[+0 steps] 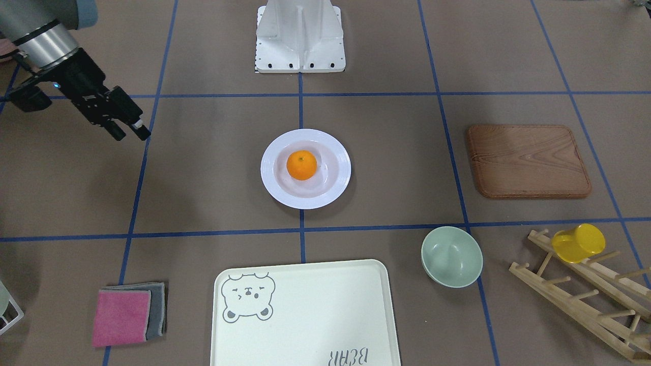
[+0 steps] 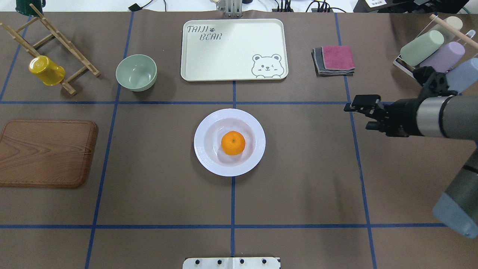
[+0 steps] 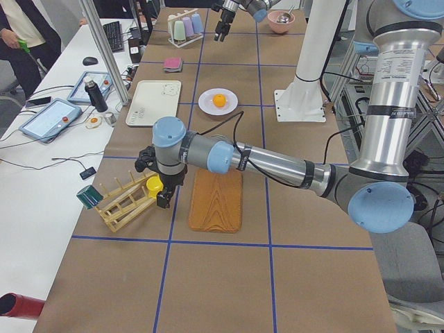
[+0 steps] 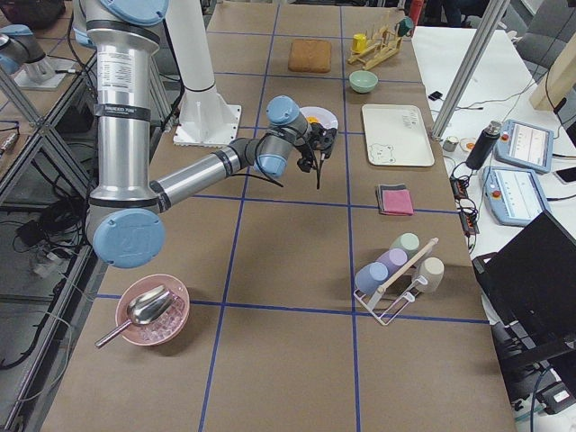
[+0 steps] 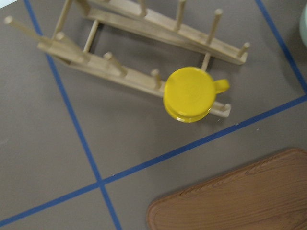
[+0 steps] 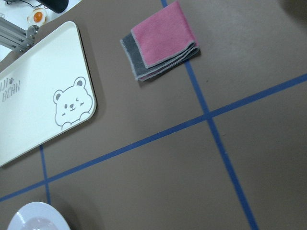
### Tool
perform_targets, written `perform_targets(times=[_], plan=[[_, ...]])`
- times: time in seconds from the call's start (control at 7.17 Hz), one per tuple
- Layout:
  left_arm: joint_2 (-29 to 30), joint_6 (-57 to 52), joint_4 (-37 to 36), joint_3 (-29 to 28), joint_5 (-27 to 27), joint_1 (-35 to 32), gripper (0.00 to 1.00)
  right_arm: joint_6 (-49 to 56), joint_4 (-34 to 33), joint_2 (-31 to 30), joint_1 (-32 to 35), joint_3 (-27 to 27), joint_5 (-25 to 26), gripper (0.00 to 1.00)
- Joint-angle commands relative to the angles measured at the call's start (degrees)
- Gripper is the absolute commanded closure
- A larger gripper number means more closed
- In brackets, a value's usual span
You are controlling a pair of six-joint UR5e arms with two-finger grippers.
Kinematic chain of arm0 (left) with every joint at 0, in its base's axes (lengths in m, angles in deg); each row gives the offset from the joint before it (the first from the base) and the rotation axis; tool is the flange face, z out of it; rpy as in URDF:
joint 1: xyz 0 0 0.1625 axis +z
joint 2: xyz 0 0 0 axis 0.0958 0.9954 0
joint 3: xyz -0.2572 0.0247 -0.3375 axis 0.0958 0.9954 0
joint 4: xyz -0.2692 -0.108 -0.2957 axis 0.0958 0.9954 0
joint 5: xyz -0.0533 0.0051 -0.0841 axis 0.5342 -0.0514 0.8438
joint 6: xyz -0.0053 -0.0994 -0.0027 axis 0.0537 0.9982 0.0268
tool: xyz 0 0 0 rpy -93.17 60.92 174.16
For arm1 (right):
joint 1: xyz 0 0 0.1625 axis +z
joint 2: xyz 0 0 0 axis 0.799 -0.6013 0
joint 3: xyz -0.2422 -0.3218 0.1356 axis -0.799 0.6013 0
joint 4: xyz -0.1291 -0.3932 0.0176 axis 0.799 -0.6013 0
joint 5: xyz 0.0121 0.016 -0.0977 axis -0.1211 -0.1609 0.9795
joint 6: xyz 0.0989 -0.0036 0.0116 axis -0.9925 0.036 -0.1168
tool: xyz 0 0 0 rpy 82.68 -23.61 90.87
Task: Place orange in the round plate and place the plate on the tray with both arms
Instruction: 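Move the right gripper toward the plate rim nearest the robot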
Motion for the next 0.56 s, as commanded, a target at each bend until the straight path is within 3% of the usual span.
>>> perform_targets(times=[0.0, 0.14, 0.28, 0.42], plan=[[-2.44, -0.37, 0.09, -0.40, 0.76, -2.25, 0.02, -11.45, 1.76, 3.86, -14.97, 0.53, 18.67, 0.06], [-2.45, -0.28, 0.00, -0.48, 0.68, -2.16, 0.02, -15.59, 1.94, 6.93, -20.34, 3.05, 25.26, 0.10], [-2.54, -0.19, 0.00, -0.49, 0.68, -2.25, 0.02, -16.15, 4.12, 12.18, -22.83, 8.91, 28.29, 0.12], [-2.54, -0.19, 0.00, -0.57, 0.68, -2.25, 0.02, -16.25, 6.40, 13.62, -23.90, 11.32, 28.75, 0.15]])
